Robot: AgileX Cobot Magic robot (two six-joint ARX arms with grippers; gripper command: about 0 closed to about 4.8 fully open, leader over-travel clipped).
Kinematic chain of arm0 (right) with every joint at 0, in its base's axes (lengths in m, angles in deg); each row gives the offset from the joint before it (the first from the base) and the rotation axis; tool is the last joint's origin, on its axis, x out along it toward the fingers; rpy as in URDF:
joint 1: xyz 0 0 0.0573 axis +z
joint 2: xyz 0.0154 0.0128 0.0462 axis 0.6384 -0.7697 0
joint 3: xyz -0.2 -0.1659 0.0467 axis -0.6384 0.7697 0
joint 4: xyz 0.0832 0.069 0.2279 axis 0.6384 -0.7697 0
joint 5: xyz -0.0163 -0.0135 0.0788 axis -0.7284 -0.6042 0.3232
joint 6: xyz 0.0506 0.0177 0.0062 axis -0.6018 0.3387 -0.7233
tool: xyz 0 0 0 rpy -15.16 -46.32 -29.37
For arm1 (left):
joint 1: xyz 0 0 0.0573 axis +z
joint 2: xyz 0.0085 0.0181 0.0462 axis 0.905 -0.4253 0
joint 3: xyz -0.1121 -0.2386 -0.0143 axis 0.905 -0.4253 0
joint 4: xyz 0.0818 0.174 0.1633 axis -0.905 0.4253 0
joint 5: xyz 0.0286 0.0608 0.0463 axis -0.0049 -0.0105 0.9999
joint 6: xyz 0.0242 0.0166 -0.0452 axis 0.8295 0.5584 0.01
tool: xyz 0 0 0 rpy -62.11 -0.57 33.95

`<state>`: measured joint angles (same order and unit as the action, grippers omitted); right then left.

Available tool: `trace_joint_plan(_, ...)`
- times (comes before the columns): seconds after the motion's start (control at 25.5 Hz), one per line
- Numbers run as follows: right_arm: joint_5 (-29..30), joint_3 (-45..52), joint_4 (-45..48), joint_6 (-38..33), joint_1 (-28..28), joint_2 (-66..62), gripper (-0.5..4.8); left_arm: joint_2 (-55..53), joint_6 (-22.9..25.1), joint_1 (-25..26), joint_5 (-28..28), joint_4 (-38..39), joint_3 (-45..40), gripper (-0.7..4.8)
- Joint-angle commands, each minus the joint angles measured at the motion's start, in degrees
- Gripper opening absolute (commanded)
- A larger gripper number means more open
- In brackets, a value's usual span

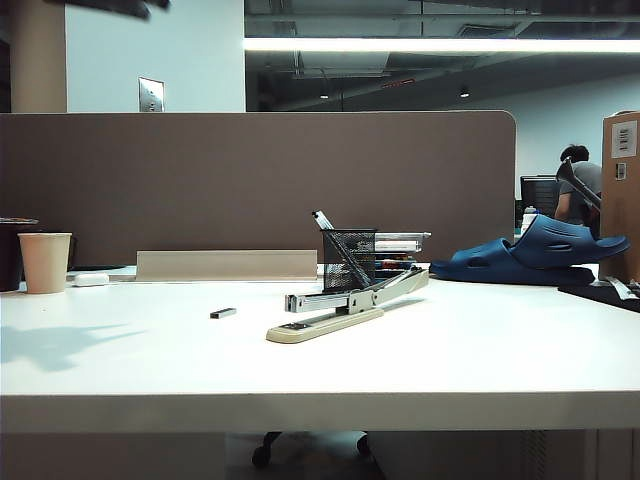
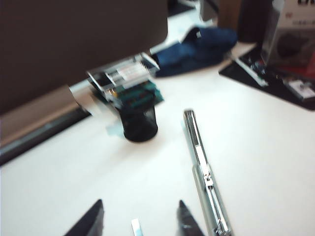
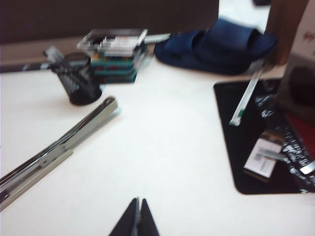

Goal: Pick up a set of staples and put them into the open stapler.

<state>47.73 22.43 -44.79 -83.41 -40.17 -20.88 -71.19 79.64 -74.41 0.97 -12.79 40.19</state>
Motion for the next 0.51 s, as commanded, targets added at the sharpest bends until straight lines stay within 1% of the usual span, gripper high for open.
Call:
trace_joint_plan(0.04, 1.7, -2.9, 0.1, -0.1, 0.1, -5.0, -0.05, -3.5, 0.6, -1.2, 2.1, -0.4, 0.3, 1.89)
trace_joint_plan(0.16, 2.1, -4.8, 0.1, -0.1, 0.1, -9.2, -0.05, -7.5, 0.7, -1.6, 3.3, -0.4, 0.5, 1.94)
trace_joint_plan(0.2, 2.8, -5.3, 0.2, -0.1, 0.2, -10.5, -0.05, -8.7, 0.7, -1.7, 3.3, -0.6, 0.5, 2.09)
trace_joint_plan(0.24, 3.5, -5.9, 0.1, -0.1, 0.2, -12.1, -0.05, -10.3, 0.7, -1.7, 3.3, -1.2, 0.5, 2.49)
trace_joint_plan(0.31, 4.5, -7.2, 0.0, -0.1, 0.2, -15.9, -0.05, -14.4, 0.6, -1.7, 3.3, -3.3, 0.5, 2.97)
trace_joint_plan(0.35, 4.9, -7.5, 0.0, -0.1, 0.2, -17.0, -0.05, -15.6, 0.6, -1.7, 3.3, -4.0, 0.5, 2.97)
trace_joint_plan(0.43, 7.9, -8.0, 0.5, -0.1, 0.2, -20.4, -0.05, -19.4, -0.1, -1.7, 3.3, -5.7, 0.5, 2.97)
trace_joint_plan(0.51, 8.0, -8.0, 0.8, -0.1, 0.2, -22.7, -0.05, -22.8, -1.5, -1.7, 3.3, -7.3, 0.5, 3.10)
